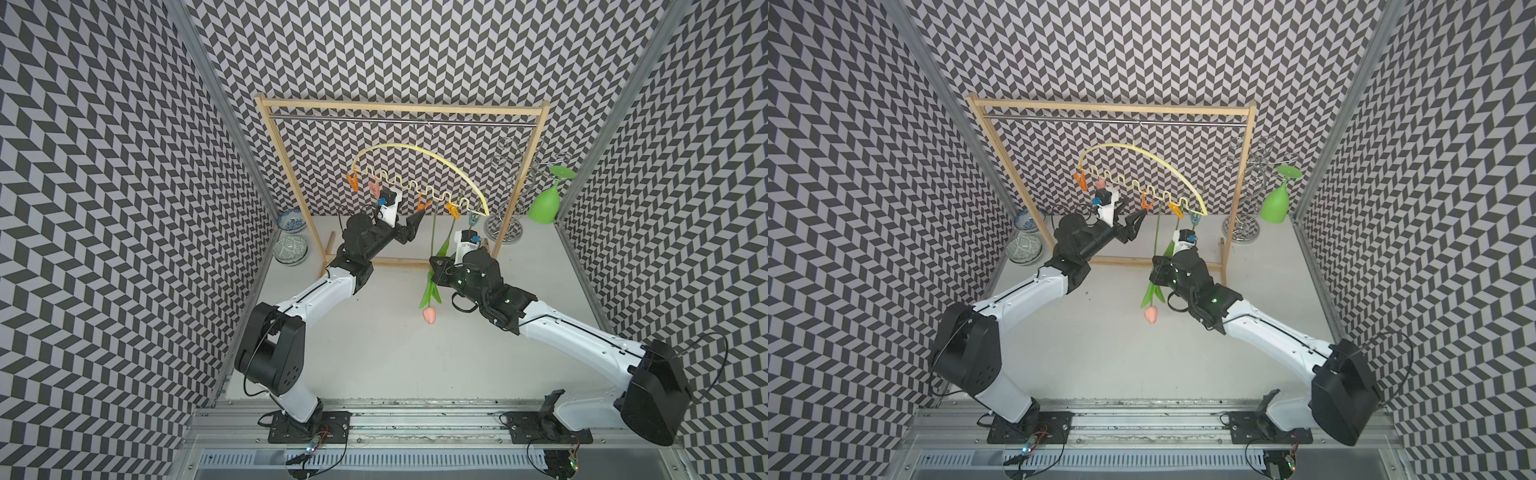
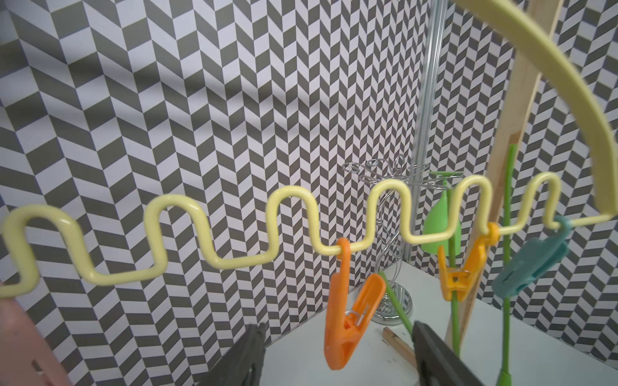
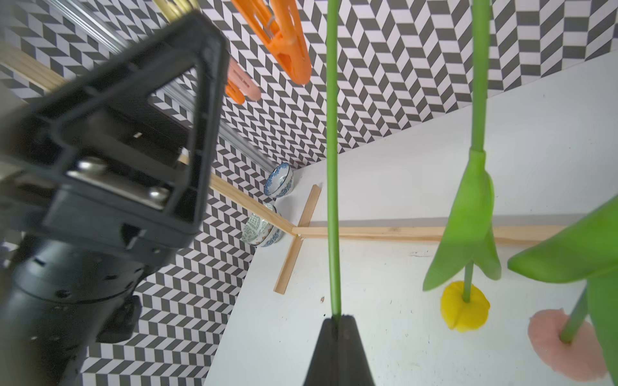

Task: Dry the flowers on a clothes hanger
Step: Open the clamp at the hanger.

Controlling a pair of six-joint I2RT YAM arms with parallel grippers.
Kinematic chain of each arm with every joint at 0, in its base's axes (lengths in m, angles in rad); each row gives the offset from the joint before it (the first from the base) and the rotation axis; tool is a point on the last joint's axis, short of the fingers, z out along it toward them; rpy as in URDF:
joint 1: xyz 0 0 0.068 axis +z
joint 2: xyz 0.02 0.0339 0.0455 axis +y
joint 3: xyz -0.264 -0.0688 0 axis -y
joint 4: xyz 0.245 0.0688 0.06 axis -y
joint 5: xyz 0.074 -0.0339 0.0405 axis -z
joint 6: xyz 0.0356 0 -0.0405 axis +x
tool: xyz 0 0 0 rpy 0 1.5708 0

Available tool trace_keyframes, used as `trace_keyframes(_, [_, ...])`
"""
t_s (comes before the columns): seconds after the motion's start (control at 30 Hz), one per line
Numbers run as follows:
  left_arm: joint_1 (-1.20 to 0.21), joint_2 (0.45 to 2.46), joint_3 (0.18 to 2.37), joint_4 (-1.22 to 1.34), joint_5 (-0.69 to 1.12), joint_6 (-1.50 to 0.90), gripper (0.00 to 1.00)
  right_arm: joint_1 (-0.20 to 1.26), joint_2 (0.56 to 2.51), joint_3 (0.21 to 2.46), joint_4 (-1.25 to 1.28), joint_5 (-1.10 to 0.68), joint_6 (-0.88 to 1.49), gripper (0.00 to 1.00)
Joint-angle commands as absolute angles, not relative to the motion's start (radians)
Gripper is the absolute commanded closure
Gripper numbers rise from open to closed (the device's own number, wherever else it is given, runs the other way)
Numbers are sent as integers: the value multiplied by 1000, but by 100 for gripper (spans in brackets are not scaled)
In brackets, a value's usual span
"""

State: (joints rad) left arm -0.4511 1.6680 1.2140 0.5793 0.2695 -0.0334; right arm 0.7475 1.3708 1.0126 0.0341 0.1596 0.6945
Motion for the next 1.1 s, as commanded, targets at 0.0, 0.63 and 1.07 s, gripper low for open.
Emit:
trace_keyframes(0.0, [-468, 1704, 1264, 560, 225, -7, 29, 746, 1359, 1036, 71, 216, 663, 100])
trace_keyframes(0.63, [-563, 1796, 1422, 447, 37, 46, 33, 723, 1368, 1088, 3, 200, 578, 100])
trace_keyframes(1.07, [-563, 1722, 1397, 397, 19, 82, 39, 718, 1411, 1104, 9, 164, 585, 100])
